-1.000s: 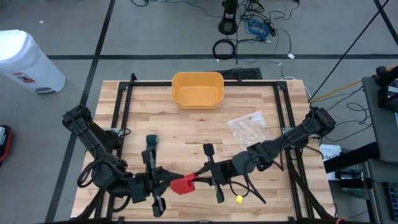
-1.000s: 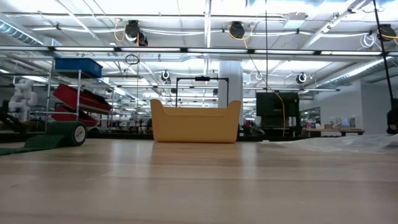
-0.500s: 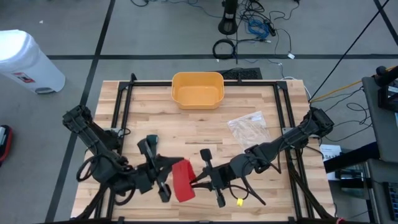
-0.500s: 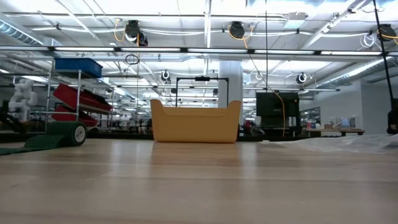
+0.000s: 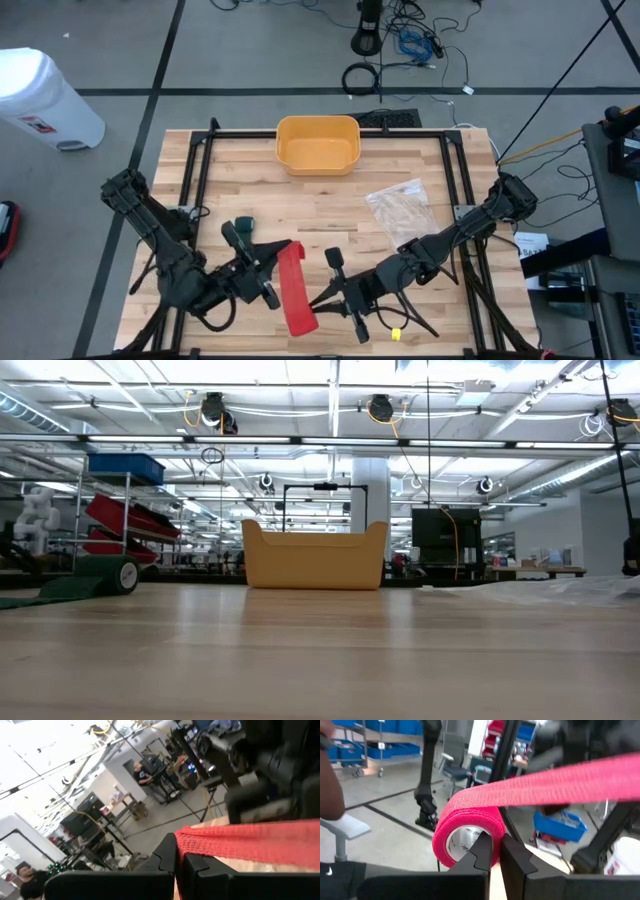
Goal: Roll bandage
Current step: Roll the red bandage
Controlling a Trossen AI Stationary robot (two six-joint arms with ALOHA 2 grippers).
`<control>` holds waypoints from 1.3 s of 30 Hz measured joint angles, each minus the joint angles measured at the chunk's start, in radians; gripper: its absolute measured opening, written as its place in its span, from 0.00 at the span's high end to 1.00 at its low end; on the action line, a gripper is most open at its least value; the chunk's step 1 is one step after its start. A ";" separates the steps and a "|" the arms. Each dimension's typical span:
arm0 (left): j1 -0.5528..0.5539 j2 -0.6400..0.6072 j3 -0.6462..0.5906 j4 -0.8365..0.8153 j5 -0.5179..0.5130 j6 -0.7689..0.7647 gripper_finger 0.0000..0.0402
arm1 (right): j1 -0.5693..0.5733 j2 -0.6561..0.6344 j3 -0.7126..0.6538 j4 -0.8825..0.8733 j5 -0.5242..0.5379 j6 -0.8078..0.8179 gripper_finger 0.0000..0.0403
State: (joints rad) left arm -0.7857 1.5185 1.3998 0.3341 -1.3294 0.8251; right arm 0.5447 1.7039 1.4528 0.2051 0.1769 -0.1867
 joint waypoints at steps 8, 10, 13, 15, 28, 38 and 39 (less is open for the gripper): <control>0.000 0.000 0.000 -0.230 -0.003 -0.236 0.98 | 0.022 0.000 0.000 0.059 -0.048 -0.042 0.96; 0.000 0.000 0.000 -0.275 -0.003 -0.293 0.98 | 0.026 0.000 0.000 0.064 -0.049 -0.047 0.96; -0.008 0.000 0.000 -0.344 -0.003 -0.375 0.98 | 0.032 0.000 0.000 0.082 -0.047 -0.067 0.96; -0.009 0.000 0.000 -0.390 0.007 -0.427 0.98 | 0.034 0.000 0.000 0.093 -0.049 -0.075 0.96; -0.003 0.000 0.000 -0.596 0.179 -0.708 0.98 | 0.036 -0.001 0.000 0.164 -0.052 -0.114 0.96; 0.001 0.000 0.000 -0.631 0.224 -0.768 0.98 | 0.036 -0.001 0.000 0.201 -0.052 -0.129 0.96; 0.001 0.001 0.000 -0.631 0.233 -0.770 0.98 | 0.036 -0.001 0.000 0.203 -0.050 -0.132 0.96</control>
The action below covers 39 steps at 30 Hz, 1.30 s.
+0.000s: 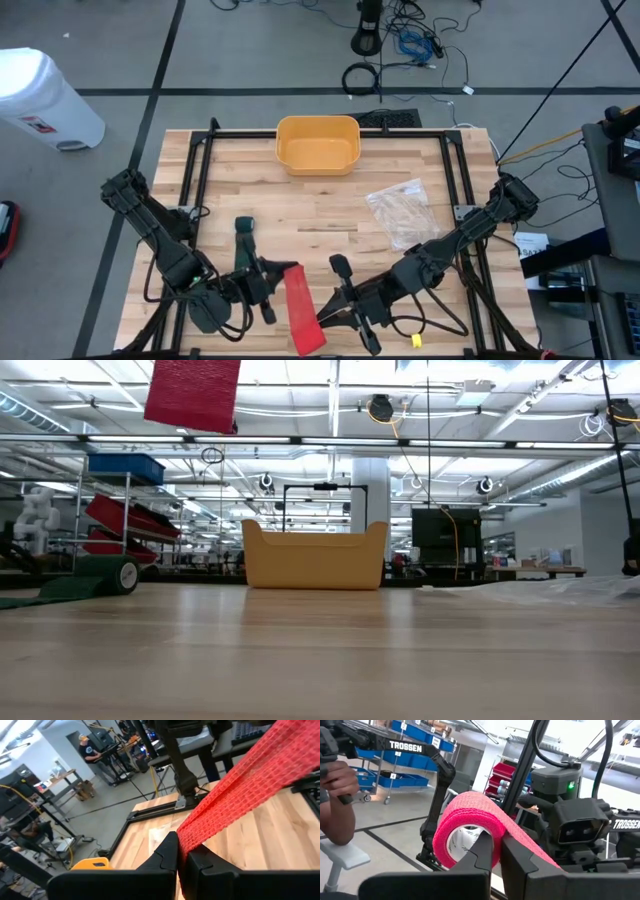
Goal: Roll bandage
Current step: Roll the red bandage
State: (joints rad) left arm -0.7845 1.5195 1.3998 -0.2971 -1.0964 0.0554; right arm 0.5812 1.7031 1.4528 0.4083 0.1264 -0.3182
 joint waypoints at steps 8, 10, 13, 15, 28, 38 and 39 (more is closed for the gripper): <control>0.009 0.048 0.000 0.005 0.032 -0.007 0.98 | -0.006 0.000 0.000 0.029 0.004 -0.033 0.96; 0.012 0.055 0.000 0.005 0.037 0.000 0.98 | -0.011 0.000 0.000 0.029 0.013 -0.038 0.96; 0.011 0.056 0.000 0.007 0.042 0.002 0.98 | -0.012 0.000 0.000 0.029 0.056 -0.047 0.96; 0.003 0.056 0.000 0.014 0.042 0.002 0.98 | -0.011 0.000 0.000 0.029 0.086 -0.065 0.96; -0.064 0.056 0.000 0.054 0.046 0.010 0.98 | -0.013 0.000 0.000 0.029 0.116 -0.114 0.96; -0.075 0.056 0.000 0.057 0.102 0.010 0.98 | -0.026 -0.001 0.000 0.029 0.117 -0.135 0.96; -0.075 0.056 0.000 0.057 0.133 0.010 0.98 | -0.028 -0.001 0.000 0.029 0.117 -0.135 0.96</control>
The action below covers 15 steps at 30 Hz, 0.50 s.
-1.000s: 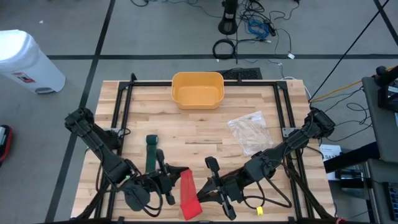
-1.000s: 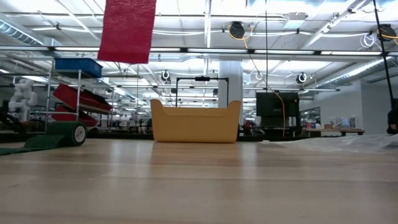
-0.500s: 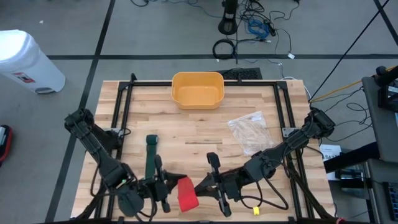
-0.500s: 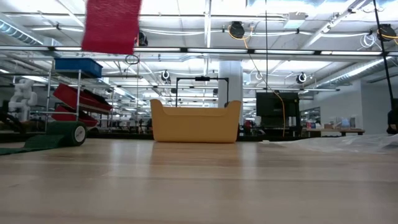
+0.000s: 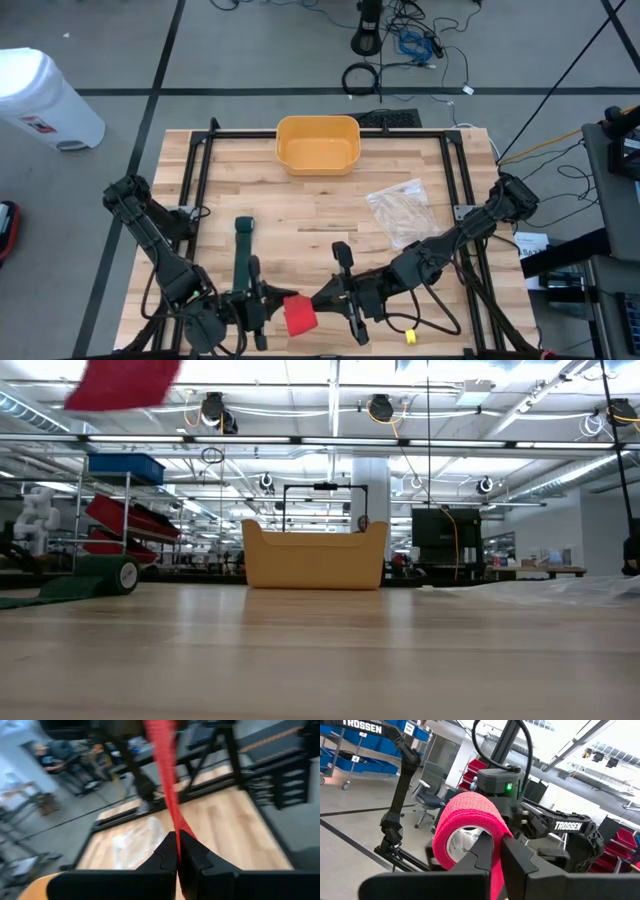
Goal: Roll bandage
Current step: Roll the red bandage
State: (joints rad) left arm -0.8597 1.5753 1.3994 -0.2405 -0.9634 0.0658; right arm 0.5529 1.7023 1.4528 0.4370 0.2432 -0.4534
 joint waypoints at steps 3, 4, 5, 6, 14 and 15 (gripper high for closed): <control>0.000 0.000 0.000 0.000 0.072 0.000 0.98 | -0.007 0.000 0.000 0.000 0.000 0.001 0.96; 0.000 0.000 0.000 0.000 0.084 0.000 0.98 | -0.009 0.000 0.000 0.000 0.000 0.001 0.96; 0.000 0.000 0.000 0.000 0.094 0.000 0.98 | -0.009 0.000 0.000 0.000 0.000 0.001 0.96; 0.000 0.000 0.000 0.000 0.099 0.000 0.98 | -0.011 0.000 0.000 0.000 0.000 0.001 0.96; -0.013 0.000 0.000 0.016 0.100 -0.001 0.98 | -0.011 0.000 0.000 -0.001 0.000 0.001 0.96; -0.013 0.000 0.000 0.028 0.100 -0.001 0.97 | -0.011 0.000 0.000 -0.001 0.000 0.000 0.96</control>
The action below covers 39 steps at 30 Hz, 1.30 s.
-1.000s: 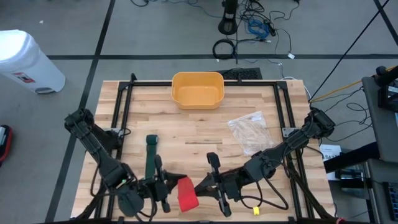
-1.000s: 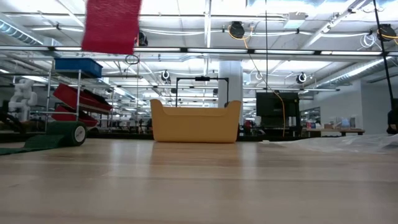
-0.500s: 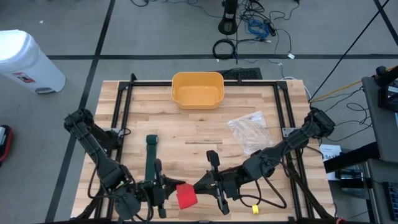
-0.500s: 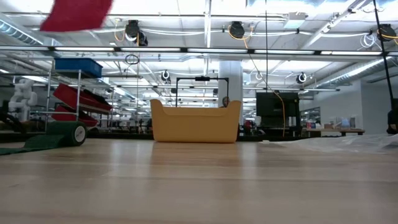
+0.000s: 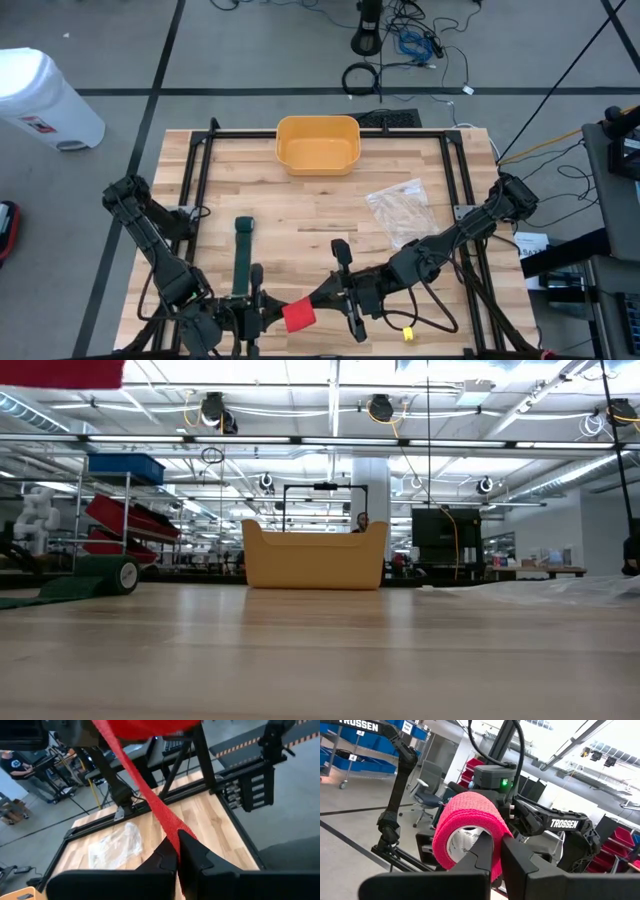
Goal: Roll bandage
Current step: Roll the red bandage
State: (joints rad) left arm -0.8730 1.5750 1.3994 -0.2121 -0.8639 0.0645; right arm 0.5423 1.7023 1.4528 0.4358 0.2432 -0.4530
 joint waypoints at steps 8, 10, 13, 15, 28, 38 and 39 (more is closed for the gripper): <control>-0.013 0.000 0.000 0.020 0.000 -0.007 0.77 | 0.000 0.000 0.000 -0.016 0.080 -0.004 0.96; -0.021 0.000 0.000 0.020 0.001 -0.008 0.71 | 0.000 0.000 0.000 -0.015 0.079 -0.004 0.96; -0.037 0.000 0.000 0.020 0.001 -0.021 0.64 | 0.000 0.000 0.000 -0.015 0.078 -0.006 0.96; -0.049 0.000 0.000 0.017 0.002 -0.033 0.60 | 0.000 0.000 0.000 -0.013 0.077 -0.011 0.96; -0.138 -0.007 0.047 0.037 -0.064 -0.032 0.56 | 0.014 0.000 0.001 -0.049 0.077 0.015 0.96; -0.131 0.009 0.056 0.129 -0.104 0.055 0.56 | 0.043 -0.001 0.001 -0.091 0.077 0.018 0.96; -0.126 0.012 0.055 0.125 -0.111 0.056 0.56 | 0.043 -0.001 0.001 -0.092 0.077 0.017 0.96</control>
State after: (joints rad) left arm -0.9989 1.5869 1.4548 -0.0869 -0.9750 0.1207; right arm 0.5854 1.7016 1.4536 0.3437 0.3206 -0.4363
